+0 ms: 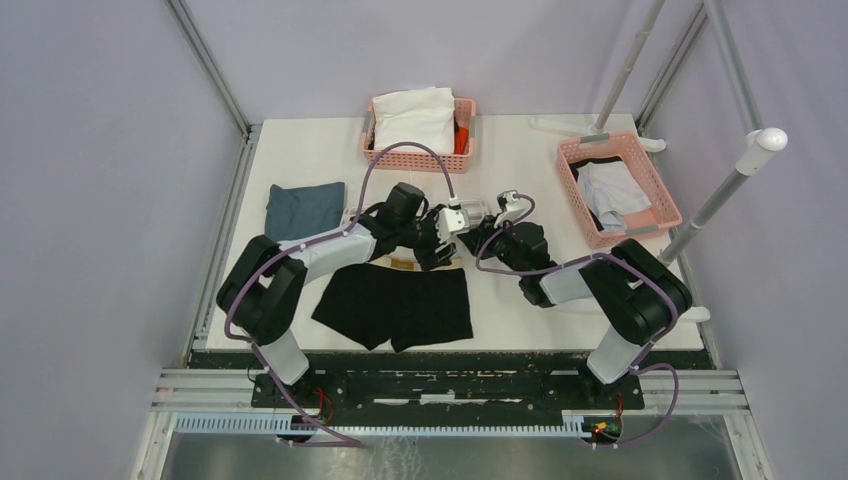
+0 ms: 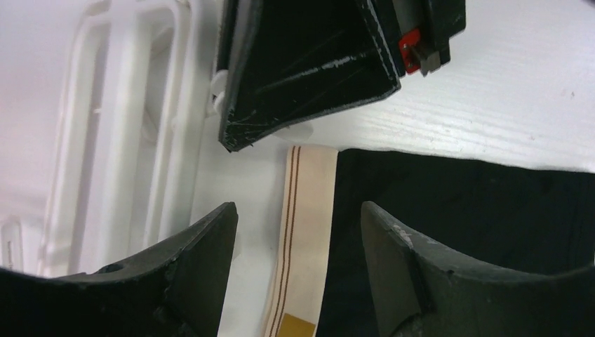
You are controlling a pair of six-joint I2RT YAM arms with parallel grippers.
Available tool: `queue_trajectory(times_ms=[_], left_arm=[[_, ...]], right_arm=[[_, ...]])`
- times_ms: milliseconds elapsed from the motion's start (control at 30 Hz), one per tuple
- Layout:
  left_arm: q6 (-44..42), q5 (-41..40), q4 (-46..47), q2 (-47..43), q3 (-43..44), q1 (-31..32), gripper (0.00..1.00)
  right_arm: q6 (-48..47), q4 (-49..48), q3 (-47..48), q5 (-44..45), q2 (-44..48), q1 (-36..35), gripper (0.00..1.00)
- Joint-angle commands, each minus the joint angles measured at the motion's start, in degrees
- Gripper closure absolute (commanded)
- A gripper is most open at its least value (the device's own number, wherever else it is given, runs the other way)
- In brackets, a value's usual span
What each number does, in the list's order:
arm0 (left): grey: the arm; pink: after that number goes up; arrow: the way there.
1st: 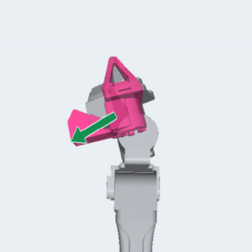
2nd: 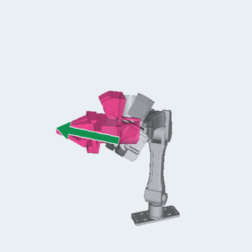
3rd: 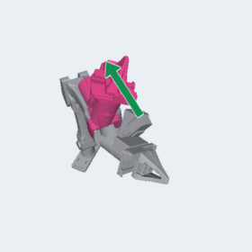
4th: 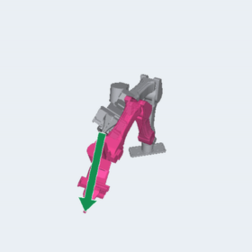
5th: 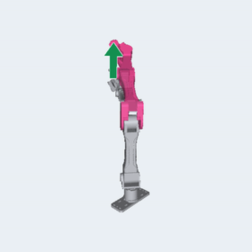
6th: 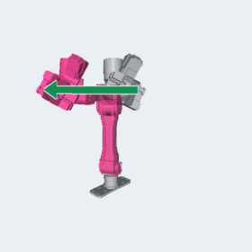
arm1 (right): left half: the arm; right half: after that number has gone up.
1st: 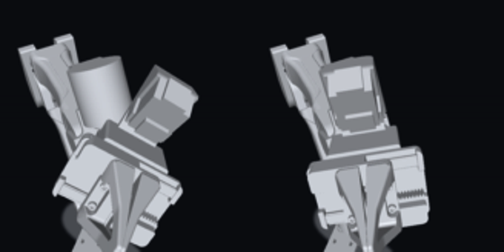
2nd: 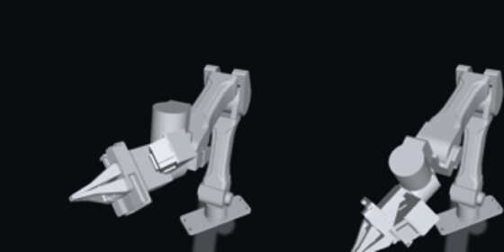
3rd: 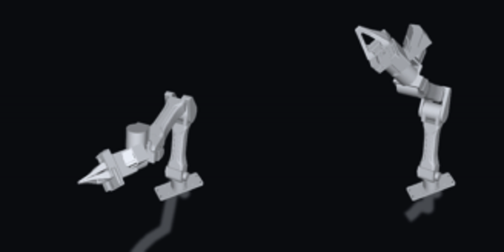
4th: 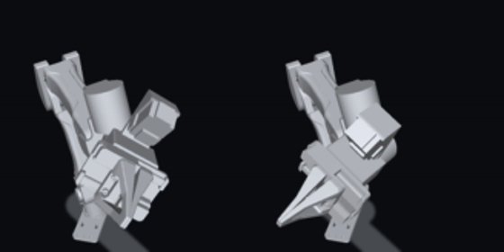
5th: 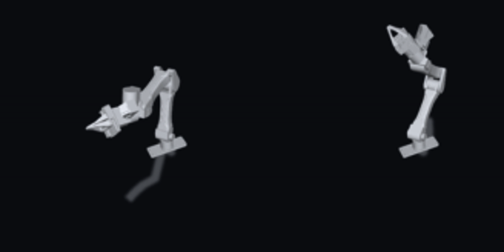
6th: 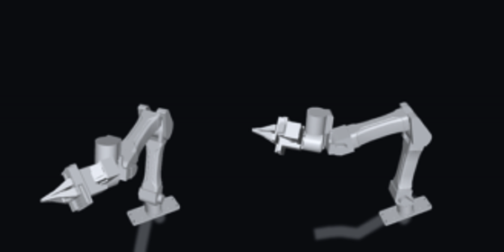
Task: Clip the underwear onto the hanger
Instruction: Clamp the underwear onto the hanger.
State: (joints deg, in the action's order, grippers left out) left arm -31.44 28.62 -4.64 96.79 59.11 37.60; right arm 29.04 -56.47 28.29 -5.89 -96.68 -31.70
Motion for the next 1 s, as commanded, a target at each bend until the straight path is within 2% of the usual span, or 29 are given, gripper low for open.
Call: queue_trajectory(times_ms=[0, 333, 767, 967], left_arm=[[-7.13, 1.92, -5.4, 2.39, 3.09, -0.49, 0.28], [-7.73, -0.67, -3.8, 8.18, 5.88, -0.52, 0.28], [-9.41, -1.34, -6.4, 10.43, 7.21, -0.51, 0.27], [-8.58, -2.74, -4.83, 10.25, 7.24, -0.35, 0.27]], right_arm=[[-1.29, -1.64, 2.81, -1.58, 3.01, 0.16, 0.99], [-3.59, 2.73, 2.86, -1.2, 5.96, 0.15, 0.99], [-3.98, 4.35, 3.31, -1.8, 6.8, 0.17, 0.99], [-4.53, 4.95, 2.83, -1.76, 7.61, 0.15, 0.99]])
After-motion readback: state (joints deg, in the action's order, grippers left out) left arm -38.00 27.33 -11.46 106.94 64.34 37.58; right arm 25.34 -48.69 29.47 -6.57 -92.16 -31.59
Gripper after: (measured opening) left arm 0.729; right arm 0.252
